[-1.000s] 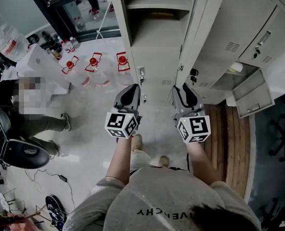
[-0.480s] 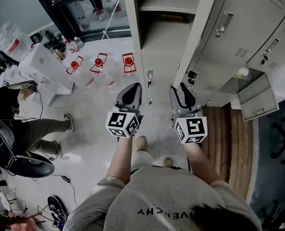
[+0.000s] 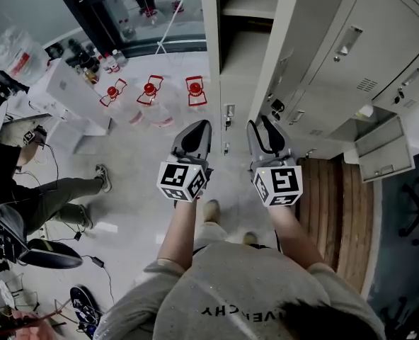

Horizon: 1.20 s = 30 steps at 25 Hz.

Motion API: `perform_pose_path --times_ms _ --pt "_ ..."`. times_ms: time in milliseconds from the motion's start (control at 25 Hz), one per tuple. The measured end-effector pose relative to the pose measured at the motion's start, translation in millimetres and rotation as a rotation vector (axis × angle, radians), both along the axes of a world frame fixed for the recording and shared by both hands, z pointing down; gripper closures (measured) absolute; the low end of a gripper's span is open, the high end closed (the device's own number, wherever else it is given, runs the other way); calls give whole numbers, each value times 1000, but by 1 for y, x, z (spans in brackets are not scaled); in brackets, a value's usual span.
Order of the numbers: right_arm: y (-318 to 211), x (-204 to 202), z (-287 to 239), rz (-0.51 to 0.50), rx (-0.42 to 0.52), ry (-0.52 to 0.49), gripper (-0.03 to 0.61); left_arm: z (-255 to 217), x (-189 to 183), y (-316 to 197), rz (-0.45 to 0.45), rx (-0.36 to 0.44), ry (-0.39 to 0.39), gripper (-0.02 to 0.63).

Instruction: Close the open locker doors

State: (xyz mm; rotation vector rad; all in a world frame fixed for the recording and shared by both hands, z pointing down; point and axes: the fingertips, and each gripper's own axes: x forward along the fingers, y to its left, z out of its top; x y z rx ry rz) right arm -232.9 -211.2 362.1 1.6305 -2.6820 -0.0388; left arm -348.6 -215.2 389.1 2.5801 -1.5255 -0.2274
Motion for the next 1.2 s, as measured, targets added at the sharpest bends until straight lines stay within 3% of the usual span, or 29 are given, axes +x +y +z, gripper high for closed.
perform_pose_path --times_ms 640,1200 --pt "-51 -48 1 -30 -12 -7 460 5 -41 -39 0 -1 -1 615" --pt "-96 -70 3 -18 -6 -12 460 10 -55 -85 53 -3 -12 615"
